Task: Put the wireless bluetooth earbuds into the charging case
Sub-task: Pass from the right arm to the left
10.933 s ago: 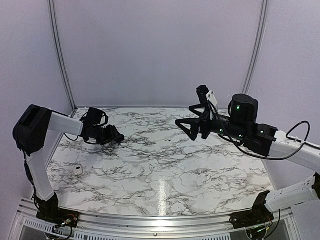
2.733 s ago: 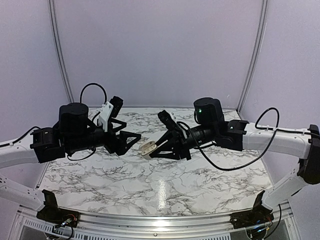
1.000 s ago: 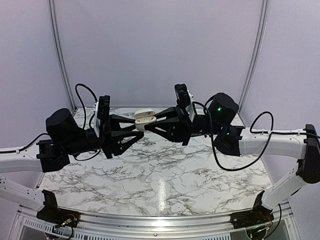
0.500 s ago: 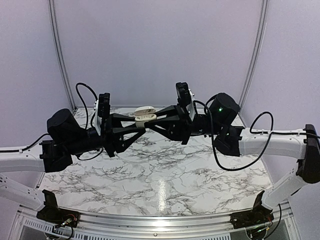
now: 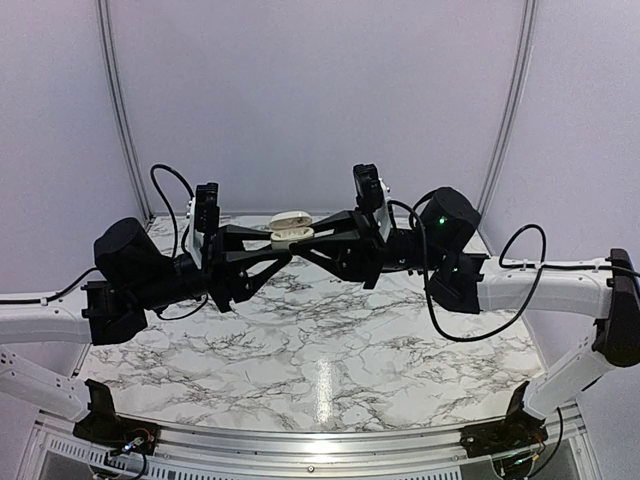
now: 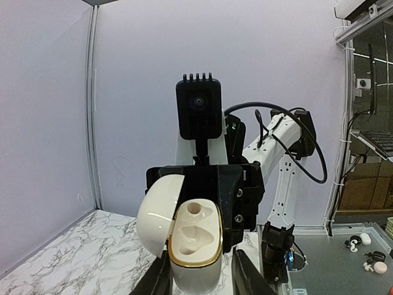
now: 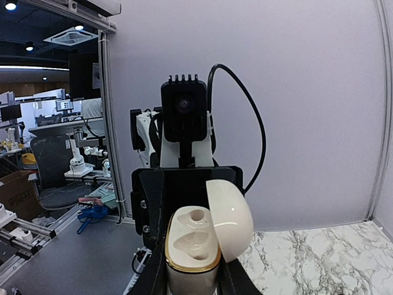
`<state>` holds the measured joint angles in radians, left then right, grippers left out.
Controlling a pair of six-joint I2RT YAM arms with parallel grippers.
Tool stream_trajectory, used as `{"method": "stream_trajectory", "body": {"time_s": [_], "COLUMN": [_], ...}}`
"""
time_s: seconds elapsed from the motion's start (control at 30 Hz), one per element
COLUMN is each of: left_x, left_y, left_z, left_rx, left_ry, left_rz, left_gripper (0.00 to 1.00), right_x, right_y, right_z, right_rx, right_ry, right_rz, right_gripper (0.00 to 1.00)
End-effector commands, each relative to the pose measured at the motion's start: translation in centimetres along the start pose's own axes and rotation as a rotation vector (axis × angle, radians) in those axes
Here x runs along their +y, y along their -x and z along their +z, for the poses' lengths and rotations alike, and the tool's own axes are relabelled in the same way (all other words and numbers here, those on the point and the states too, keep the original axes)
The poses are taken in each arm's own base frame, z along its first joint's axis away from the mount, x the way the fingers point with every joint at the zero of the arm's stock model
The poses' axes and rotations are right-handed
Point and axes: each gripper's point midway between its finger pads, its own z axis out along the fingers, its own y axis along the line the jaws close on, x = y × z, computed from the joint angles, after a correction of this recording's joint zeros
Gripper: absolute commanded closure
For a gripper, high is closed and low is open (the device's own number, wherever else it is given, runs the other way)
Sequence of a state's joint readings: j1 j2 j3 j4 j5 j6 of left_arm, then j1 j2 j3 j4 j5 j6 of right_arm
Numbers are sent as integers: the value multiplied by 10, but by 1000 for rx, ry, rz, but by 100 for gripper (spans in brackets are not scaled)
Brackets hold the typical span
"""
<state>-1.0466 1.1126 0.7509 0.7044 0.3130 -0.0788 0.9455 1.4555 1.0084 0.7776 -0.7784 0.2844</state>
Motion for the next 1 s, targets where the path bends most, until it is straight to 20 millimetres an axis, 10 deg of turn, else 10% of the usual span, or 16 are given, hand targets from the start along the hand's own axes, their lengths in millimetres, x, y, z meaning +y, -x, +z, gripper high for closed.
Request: {"method": "stream_trajectory", "body": {"time_s": [0.0,0.4,0.97], "left_x": [-2,1,4], "left_y": [14,8,9], "left_z": [1,2,3], "left_rx": [-52,-42,-46], "left_ry": [-5,7,19], "left_rz": [6,0,-2], "left_gripper": [65,78,70], "right_x": [5,5,3], "right_y": [6,6,2], "right_z": [2,2,3], "right_rx": [-25,-30,-30], "right_ry": [16,11,14], "right_rz": [-8,-7,12], "right_gripper": [100,100,100]}}
